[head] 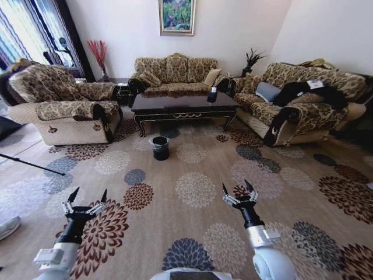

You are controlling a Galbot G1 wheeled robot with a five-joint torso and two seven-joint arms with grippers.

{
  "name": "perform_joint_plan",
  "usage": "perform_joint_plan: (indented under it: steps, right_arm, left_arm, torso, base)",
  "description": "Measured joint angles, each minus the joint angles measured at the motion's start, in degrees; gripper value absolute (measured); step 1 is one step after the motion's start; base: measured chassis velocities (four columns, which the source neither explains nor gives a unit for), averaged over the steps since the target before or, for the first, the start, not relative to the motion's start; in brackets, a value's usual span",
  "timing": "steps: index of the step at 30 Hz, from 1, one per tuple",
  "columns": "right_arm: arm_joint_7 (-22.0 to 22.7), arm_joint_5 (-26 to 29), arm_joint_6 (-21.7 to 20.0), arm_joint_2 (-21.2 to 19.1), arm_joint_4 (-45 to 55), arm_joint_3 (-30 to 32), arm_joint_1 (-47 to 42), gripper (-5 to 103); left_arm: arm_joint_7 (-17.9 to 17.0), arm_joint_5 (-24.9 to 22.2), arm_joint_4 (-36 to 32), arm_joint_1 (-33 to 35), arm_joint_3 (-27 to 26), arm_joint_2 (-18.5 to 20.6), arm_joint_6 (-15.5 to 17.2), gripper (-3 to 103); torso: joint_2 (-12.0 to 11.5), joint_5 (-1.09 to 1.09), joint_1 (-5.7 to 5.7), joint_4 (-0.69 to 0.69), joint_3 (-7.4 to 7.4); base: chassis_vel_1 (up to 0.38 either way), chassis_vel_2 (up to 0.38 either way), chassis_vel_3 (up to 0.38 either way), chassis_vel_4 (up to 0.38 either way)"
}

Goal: Move to the front of the table and pick up the trash from the floor, then place it into the trash bin.

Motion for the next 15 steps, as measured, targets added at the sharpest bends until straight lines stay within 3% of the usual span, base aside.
perform_joint_plan:
  steps: [15]
  right_arm:
    - [0.0, 0.0, 0.0, 0.0, 0.0, 0.0, 0.0, 100]
  left_arm:
    - [0.0, 0.0, 0.0, 0.0, 0.0, 0.0, 0.0, 100]
  torso:
    - [3.4, 0.00, 1.41, 0.00, 1.96]
  base:
    - [0.000, 0.000, 0.000, 0.000]
